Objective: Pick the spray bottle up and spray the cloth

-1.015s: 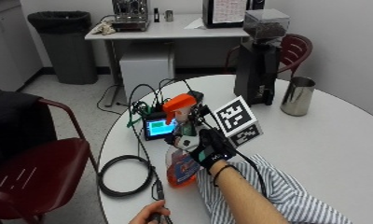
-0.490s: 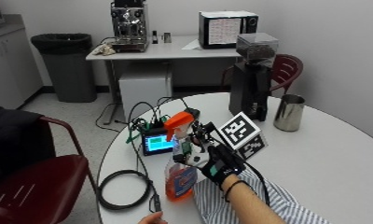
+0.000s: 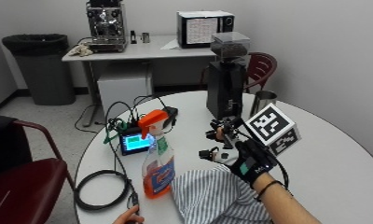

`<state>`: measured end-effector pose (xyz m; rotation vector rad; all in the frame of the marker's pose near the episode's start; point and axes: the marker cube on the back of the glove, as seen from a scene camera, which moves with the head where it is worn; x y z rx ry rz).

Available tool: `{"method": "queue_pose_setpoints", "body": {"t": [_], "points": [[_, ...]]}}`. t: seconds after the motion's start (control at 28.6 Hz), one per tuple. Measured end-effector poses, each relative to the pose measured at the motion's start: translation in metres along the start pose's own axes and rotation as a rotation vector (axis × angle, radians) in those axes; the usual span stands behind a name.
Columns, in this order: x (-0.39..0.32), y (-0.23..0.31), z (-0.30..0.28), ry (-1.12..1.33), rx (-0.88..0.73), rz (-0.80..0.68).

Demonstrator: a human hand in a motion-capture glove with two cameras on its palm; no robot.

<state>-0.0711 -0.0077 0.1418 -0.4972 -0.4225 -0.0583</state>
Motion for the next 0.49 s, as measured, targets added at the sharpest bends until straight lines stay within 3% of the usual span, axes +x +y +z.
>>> {"method": "queue_pose_setpoints", "body": {"t": [0.49], "points": [[0.018, 0.055, -0.049, 0.108, 0.109, 0.038]]}}
